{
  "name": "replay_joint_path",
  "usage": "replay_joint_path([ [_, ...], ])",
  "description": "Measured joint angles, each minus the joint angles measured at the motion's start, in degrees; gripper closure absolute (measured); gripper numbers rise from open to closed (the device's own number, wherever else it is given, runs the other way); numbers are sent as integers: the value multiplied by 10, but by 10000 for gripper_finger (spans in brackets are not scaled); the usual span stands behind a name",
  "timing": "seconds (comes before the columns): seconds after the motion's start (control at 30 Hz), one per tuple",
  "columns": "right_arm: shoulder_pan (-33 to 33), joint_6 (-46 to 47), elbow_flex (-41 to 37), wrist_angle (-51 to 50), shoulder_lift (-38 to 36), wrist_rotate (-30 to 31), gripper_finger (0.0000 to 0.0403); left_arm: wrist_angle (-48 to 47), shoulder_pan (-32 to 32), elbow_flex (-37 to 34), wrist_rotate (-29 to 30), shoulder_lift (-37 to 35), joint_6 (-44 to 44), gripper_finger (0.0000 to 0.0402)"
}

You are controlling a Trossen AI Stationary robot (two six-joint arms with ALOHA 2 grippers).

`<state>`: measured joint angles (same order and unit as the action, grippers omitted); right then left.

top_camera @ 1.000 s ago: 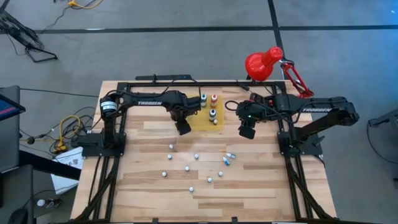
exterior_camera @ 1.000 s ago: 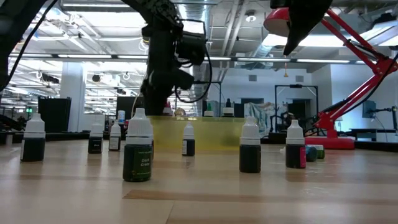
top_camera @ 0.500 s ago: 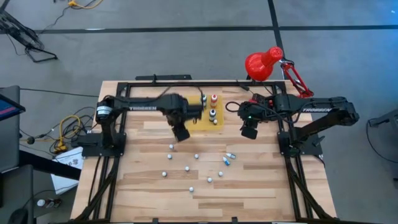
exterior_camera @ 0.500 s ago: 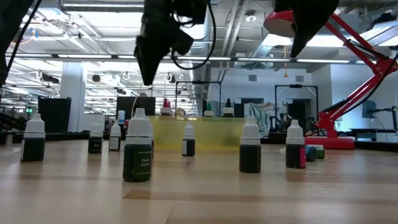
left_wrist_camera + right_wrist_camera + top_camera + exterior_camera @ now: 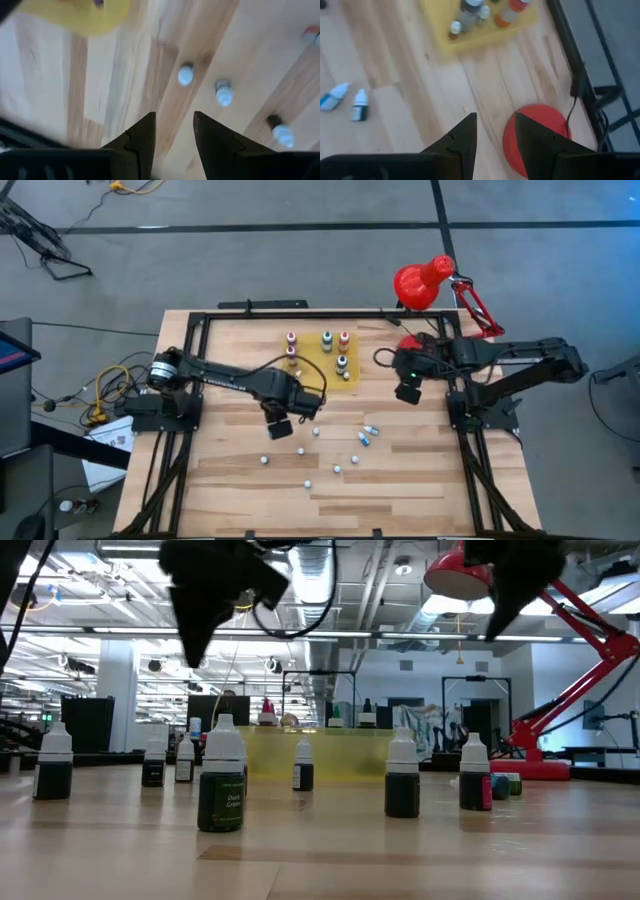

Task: Pick & Place food coloring
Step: Put the small white food coloring in the bin

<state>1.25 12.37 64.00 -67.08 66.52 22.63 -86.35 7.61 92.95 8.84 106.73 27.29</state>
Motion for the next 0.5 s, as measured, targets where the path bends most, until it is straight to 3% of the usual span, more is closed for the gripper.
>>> replay_joint_path([
  [0.27, 35, 95, -133, 56, -136, 33, 281, 38, 4, -101, 0, -35, 25, 277],
  [0.5, 81, 101, -216, 128, -232, 64, 281, 159, -10, -174, -37, -63, 15, 277],
])
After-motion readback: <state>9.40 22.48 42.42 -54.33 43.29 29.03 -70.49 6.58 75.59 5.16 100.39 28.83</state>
